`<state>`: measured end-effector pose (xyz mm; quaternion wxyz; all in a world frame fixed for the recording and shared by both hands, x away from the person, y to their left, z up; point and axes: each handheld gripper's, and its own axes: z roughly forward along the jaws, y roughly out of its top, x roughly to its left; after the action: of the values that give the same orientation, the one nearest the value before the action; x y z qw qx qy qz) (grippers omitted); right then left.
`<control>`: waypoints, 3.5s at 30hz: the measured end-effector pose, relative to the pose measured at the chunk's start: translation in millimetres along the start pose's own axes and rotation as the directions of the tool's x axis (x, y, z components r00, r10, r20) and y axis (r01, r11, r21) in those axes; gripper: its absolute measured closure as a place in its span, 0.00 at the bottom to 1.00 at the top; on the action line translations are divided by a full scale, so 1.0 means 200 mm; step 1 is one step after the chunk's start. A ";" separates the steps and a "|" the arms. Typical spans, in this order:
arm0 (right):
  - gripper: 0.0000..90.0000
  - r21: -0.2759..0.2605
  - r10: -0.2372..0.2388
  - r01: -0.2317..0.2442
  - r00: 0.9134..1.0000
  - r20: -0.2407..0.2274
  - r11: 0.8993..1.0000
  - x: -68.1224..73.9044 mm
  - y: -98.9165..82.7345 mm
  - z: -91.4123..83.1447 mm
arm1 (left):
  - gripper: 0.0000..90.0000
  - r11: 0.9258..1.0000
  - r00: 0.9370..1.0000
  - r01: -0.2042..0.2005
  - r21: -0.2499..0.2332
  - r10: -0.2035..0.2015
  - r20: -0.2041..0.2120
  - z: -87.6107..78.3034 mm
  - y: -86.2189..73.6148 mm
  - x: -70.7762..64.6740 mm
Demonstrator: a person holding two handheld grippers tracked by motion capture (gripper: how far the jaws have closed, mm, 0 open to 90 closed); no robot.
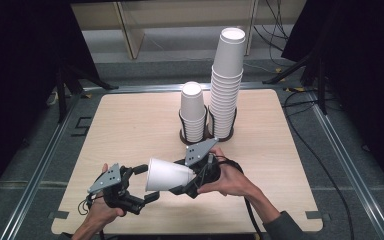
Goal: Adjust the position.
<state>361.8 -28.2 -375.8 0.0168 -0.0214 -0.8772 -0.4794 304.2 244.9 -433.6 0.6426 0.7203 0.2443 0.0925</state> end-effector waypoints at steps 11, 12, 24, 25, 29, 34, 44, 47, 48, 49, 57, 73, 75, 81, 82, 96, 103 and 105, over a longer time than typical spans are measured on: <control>0.24 -0.014 0.004 -0.004 0.999 -0.043 1.000 0.00 -0.01 0.04 | 0.00 0.999 0.999 -0.037 -0.034 0.038 0.027 0.02 0.00 -0.02; 0.24 -0.010 0.005 -0.005 0.999 -0.045 1.000 0.00 -0.01 0.04 | 0.00 0.999 0.999 -0.046 -0.017 0.046 0.011 0.01 0.00 -0.02; 0.24 -0.009 0.002 -0.003 0.997 -0.079 1.000 0.01 -0.02 0.09 | 0.01 0.996 0.997 -0.043 -0.075 0.047 0.055 0.00 0.02 -0.02; 0.24 -0.013 0.001 -0.002 0.997 -0.080 1.000 0.00 -0.02 0.09 | 0.01 0.996 0.998 -0.042 -0.077 0.046 0.051 0.00 0.02 -0.02; 0.24 -0.009 -0.002 0.001 0.996 -0.084 1.000 0.00 -0.03 0.08 | 0.04 0.996 0.997 -0.033 -0.077 0.038 0.065 -0.01 0.02 -0.02; 0.22 -0.011 0.022 -0.023 0.995 -0.099 1.000 -0.01 -0.04 0.09 | 0.08 0.996 0.996 -0.044 -0.078 0.050 0.073 -0.02 0.03 -0.01; 0.18 0.060 0.004 -0.005 1.000 0.016 0.998 -0.01 -0.02 0.03 | 0.09 0.995 0.995 -0.094 -0.033 0.095 0.033 -0.04 0.04 -0.02; 0.17 0.066 0.001 -0.005 0.998 0.057 0.998 0.00 0.00 -0.02 | 0.09 0.995 0.994 -0.104 -0.004 0.104 0.008 -0.04 0.04 -0.01; 0.17 0.084 0.016 -0.022 0.997 0.077 0.996 0.02 0.00 -0.03 | 0.09 0.994 0.994 -0.111 0.003 0.111 0.000 -0.03 0.03 -0.01; 0.17 0.109 0.007 -0.020 0.994 0.111 0.994 0.03 0.01 -0.05 | 0.09 0.993 0.993 -0.115 0.018 0.115 -0.007 -0.03 0.04 -0.01; 0.18 0.182 -0.039 0.011 0.988 0.150 0.983 0.07 0.02 -0.01 | 0.09 0.983 0.987 -0.152 0.100 0.156 -0.040 -0.02 0.04 -0.03; 0.18 0.219 -0.108 0.079 0.987 0.122 0.972 0.08 0.00 0.11 | 0.09 0.966 0.979 -0.195 0.168 0.203 -0.032 0.00 0.06 -0.06; 0.18 0.229 -0.112 0.081 0.986 0.124 0.970 0.09 0.00 0.13 | 0.09 0.960 0.976 -0.203 0.191 0.213 -0.033 -0.01 0.06 -0.07; 0.18 0.244 -0.131 0.104 0.986 0.099 0.964 0.11 0.00 0.18 | 0.09 0.952 0.973 -0.224 0.210 0.230 -0.004 0.01 0.05 -0.09; 0.18 0.247 -0.135 0.108 0.986 0.095 0.963 0.11 0.00 0.19 | 0.09 0.949 0.972 -0.229 0.216 0.235 -0.003 0.01 0.05 -0.09; 0.18 0.247 -0.165 0.148 0.985 0.048 0.958 0.11 0.00 0.26 | 0.09 0.946 0.969 -0.244 0.213 0.243 0.033 0.02 0.05 -0.10; 0.20 0.247 -0.154 0.147 0.988 0.011 0.958 0.12 -0.01 0.27 | 0.09 0.949 0.970 -0.243 0.202 0.236 0.058 0.02 0.04 -0.10; 0.21 0.243 -0.172 0.162 0.985 0.020 0.956 0.12 -0.01 0.27 | 0.08 0.956 0.973 -0.229 0.182 0.221 0.062 0.02 0.03 -0.09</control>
<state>337.1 16.3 -405.9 -0.0393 0.0449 -0.9276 -0.3688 292.0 232.4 -424.4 0.5619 0.8025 0.1554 0.1268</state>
